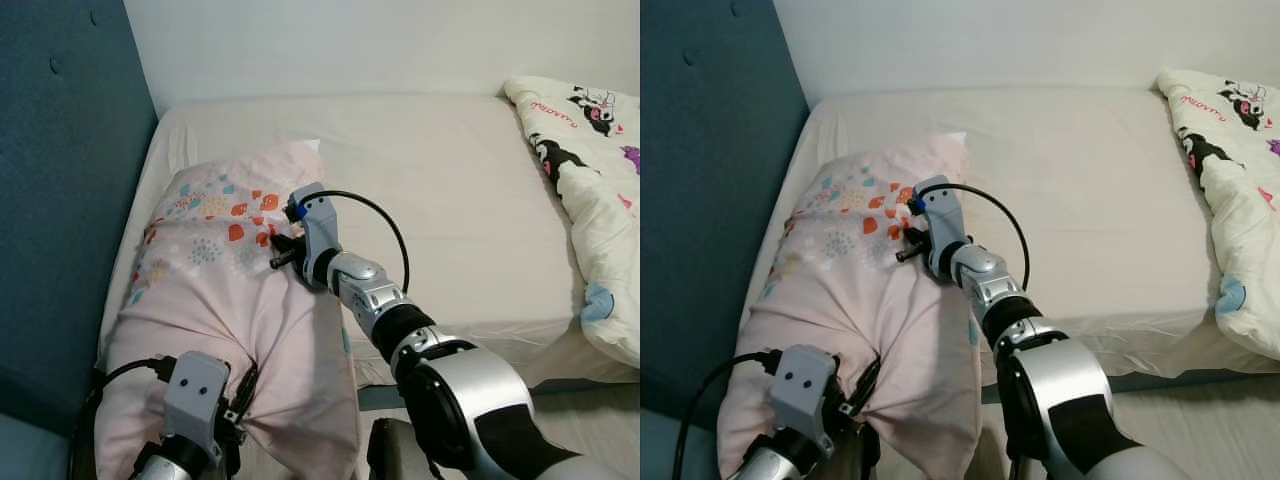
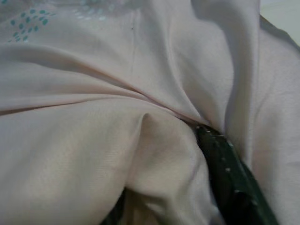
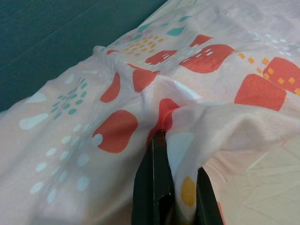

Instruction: Clean up the room

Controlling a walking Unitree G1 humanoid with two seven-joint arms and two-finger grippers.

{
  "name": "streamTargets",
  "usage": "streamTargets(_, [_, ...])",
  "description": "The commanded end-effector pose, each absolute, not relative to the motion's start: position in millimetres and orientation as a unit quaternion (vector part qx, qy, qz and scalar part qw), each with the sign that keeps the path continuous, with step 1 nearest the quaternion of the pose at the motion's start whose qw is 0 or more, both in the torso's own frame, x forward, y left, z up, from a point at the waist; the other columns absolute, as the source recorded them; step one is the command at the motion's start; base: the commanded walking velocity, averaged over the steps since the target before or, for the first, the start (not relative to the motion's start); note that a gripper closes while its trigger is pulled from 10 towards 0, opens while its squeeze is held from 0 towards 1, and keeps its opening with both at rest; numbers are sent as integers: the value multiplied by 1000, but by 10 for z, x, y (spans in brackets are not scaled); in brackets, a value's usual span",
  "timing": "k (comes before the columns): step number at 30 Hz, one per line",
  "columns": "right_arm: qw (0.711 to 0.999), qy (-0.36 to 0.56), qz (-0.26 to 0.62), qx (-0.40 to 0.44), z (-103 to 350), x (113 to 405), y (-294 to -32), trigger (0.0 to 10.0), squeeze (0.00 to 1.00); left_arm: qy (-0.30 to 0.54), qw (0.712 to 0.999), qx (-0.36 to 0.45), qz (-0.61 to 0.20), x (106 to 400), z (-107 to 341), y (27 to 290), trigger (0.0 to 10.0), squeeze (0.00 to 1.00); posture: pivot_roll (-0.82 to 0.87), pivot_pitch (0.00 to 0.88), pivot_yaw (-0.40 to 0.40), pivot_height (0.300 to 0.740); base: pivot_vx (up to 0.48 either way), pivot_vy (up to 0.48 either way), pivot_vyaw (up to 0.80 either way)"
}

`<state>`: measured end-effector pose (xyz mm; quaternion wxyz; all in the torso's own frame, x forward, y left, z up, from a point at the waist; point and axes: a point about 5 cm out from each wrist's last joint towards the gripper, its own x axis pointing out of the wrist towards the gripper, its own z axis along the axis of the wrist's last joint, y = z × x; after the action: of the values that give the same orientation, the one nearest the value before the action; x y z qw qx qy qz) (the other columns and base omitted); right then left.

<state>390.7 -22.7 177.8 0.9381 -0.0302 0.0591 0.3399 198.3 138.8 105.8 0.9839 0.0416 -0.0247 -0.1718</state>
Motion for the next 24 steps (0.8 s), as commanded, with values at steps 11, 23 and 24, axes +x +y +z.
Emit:
streamTargets(11, [936, 60, 344, -30, 1725, 3883, -217, 0, 0, -21, 983, 31, -181, 1952, 1052, 1382, 10000, 1000, 217, 234, -96, 582, 0, 0, 0])
streamTargets(23, [938, 71, 338, -21, 1636, 3870, -280, 0, 0, -38, 989, 22, -142, 1798, 1231, 1654, 10000, 1000, 221, 222, -86, 582, 0, 0, 0])
streamTargets(24, [938, 71, 338, -21, 1636, 3870, -280, 0, 0, -38, 989, 22, -142, 1798, 1231, 1654, 10000, 1000, 221, 222, -86, 582, 0, 0, 0])
